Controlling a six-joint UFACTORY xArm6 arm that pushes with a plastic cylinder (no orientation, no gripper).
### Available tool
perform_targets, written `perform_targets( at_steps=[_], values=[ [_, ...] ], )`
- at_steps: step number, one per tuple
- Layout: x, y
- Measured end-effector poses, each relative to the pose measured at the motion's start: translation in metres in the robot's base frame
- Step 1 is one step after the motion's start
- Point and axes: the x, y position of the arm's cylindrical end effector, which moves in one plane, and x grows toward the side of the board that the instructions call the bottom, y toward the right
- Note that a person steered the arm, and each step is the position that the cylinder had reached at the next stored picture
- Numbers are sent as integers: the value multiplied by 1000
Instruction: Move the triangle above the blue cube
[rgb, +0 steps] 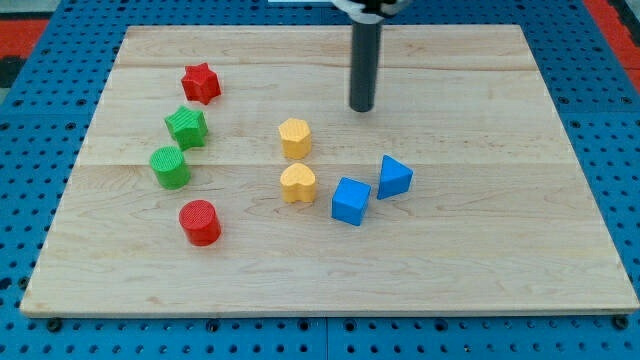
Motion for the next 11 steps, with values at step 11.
perform_targets(
  at_steps=[11],
  values=[
    [75,-4]
  ],
)
